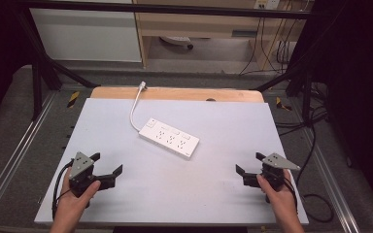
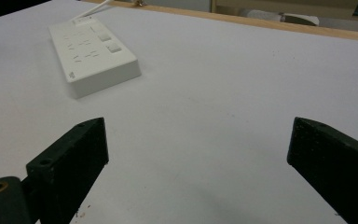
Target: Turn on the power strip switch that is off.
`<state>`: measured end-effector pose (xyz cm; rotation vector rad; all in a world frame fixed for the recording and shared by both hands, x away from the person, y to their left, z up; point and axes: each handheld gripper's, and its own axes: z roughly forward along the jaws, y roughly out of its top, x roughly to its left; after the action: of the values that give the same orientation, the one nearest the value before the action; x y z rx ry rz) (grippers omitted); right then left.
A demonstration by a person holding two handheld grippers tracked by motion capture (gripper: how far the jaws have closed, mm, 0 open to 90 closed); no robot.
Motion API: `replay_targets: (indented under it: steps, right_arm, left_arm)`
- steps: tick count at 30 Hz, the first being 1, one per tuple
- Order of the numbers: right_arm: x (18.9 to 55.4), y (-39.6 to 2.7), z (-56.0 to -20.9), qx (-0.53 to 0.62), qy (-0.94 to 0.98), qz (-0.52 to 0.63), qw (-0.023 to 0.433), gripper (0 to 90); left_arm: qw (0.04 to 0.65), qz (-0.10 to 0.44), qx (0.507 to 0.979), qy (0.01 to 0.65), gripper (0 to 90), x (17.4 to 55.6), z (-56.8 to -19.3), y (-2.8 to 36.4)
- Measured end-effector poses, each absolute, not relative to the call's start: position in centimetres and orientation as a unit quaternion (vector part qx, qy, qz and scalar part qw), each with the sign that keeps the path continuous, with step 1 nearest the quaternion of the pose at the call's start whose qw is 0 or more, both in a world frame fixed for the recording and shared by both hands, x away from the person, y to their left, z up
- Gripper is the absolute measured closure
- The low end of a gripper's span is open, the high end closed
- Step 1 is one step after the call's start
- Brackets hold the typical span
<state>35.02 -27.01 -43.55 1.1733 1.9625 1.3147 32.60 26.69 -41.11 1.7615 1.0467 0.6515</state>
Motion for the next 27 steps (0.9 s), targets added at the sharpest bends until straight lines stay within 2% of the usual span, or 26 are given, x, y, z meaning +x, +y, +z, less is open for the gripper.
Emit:
replay_targets:
  steps: [14,27]
  right_arm:
    - [34.9,-26.5,-43.8,0.424,0.735,0.467,0.248,5.1]
    - [34.9,-25.4,-44.0,0.415,0.746,0.460,0.245,4.7]
  left_arm:
    - [0.497,0.260,0.712,0.422,6.2,32.0,-40.8,26.3]
    - [0.501,0.244,0.712,0.427,7.6,33.3,-39.6,26.0]
